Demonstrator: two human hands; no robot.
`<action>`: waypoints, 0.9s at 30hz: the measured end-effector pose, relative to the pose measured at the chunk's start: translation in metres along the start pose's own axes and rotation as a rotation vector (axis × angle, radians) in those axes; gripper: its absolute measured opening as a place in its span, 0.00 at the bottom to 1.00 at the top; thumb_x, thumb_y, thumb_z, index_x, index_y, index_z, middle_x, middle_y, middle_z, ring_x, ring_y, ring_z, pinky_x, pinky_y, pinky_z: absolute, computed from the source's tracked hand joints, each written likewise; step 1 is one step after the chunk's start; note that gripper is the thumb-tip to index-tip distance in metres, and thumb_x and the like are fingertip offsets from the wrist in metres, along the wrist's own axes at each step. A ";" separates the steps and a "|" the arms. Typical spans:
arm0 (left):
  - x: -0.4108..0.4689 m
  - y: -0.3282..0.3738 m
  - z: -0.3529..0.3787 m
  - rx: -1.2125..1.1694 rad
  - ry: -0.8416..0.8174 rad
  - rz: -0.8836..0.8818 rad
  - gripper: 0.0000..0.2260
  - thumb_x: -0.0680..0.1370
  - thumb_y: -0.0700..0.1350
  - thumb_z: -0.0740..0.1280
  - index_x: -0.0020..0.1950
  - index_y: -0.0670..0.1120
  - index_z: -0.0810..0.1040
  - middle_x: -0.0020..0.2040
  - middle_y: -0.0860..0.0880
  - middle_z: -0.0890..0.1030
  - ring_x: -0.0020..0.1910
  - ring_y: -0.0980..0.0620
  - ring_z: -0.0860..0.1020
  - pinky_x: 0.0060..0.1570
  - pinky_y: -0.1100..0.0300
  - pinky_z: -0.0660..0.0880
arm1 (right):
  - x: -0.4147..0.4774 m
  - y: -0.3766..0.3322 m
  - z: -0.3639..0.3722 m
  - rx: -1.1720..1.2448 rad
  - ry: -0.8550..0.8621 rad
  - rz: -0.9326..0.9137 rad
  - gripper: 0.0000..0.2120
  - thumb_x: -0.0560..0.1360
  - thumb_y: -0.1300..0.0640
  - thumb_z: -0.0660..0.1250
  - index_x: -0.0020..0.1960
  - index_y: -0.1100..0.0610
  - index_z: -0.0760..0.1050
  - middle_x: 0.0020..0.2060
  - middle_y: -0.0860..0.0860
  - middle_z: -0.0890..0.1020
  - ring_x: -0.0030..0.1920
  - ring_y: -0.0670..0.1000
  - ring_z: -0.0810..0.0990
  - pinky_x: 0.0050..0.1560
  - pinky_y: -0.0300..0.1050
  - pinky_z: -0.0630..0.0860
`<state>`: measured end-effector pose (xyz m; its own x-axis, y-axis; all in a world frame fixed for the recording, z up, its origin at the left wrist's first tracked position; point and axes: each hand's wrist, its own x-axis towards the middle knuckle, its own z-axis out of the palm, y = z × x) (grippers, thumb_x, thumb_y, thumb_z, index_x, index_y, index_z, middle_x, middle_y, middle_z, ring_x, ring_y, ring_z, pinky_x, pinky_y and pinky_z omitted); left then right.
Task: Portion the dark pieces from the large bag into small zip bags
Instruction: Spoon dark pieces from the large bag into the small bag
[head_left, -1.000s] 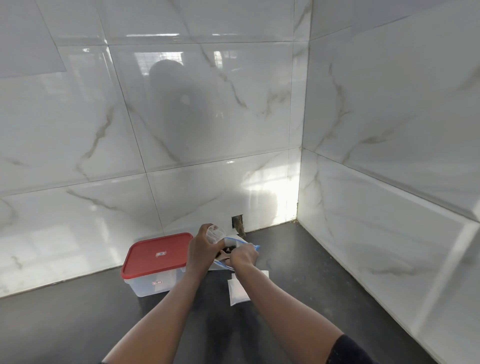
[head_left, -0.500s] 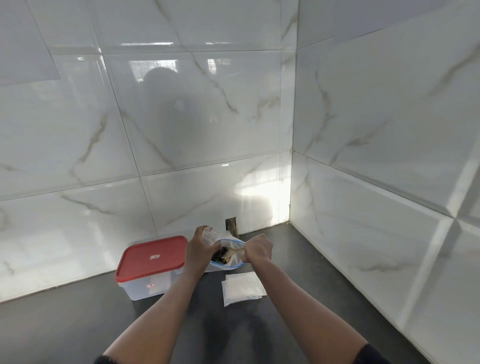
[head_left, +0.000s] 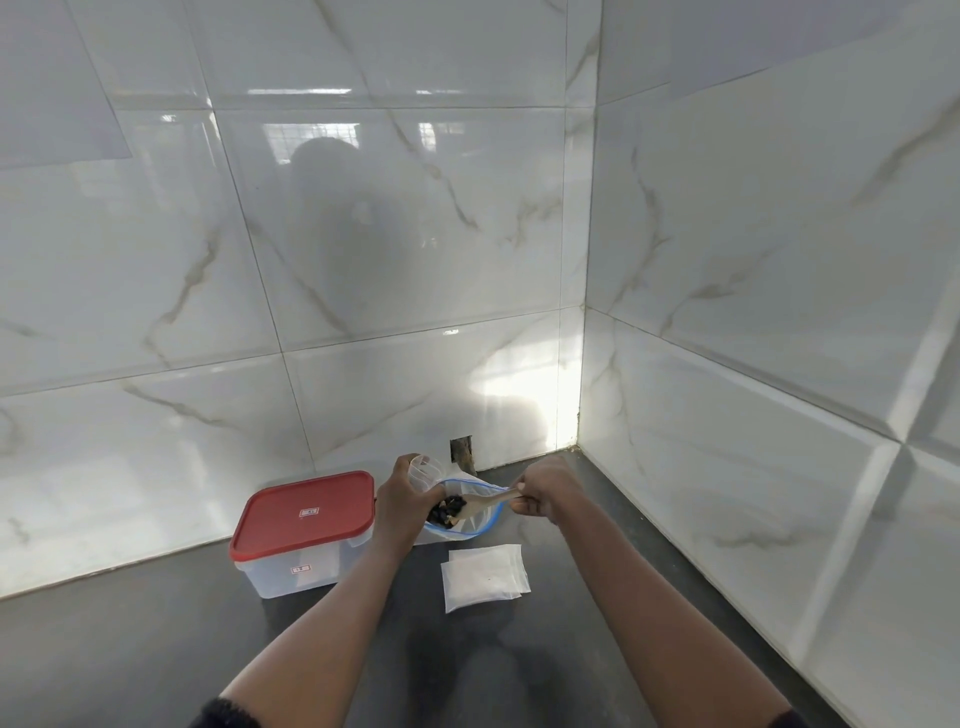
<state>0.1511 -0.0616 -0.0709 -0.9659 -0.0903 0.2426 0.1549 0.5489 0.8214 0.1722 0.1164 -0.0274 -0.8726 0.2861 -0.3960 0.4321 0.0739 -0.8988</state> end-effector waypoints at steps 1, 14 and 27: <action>0.000 0.000 0.000 -0.005 0.000 -0.002 0.23 0.70 0.46 0.73 0.63 0.44 0.71 0.52 0.45 0.79 0.47 0.49 0.74 0.47 0.59 0.69 | -0.001 -0.003 -0.005 -0.007 -0.029 0.000 0.11 0.75 0.75 0.57 0.39 0.68 0.75 0.29 0.58 0.74 0.25 0.53 0.73 0.22 0.40 0.76; -0.002 -0.006 0.003 0.052 -0.010 -0.005 0.26 0.70 0.46 0.74 0.64 0.43 0.70 0.54 0.45 0.80 0.52 0.45 0.76 0.46 0.60 0.69 | -0.017 -0.040 -0.012 0.045 -0.065 -0.182 0.13 0.76 0.75 0.56 0.39 0.71 0.78 0.30 0.58 0.76 0.27 0.54 0.76 0.28 0.39 0.80; 0.003 -0.008 0.001 0.048 -0.020 0.000 0.28 0.69 0.47 0.75 0.65 0.44 0.69 0.57 0.45 0.79 0.55 0.43 0.76 0.54 0.53 0.73 | -0.035 -0.045 0.031 -0.595 0.103 -0.638 0.16 0.76 0.69 0.56 0.55 0.62 0.80 0.51 0.60 0.81 0.48 0.59 0.82 0.48 0.43 0.78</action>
<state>0.1471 -0.0654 -0.0771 -0.9699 -0.0743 0.2317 0.1449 0.5885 0.7954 0.1761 0.0735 0.0212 -0.9757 0.1024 0.1936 -0.0594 0.7269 -0.6842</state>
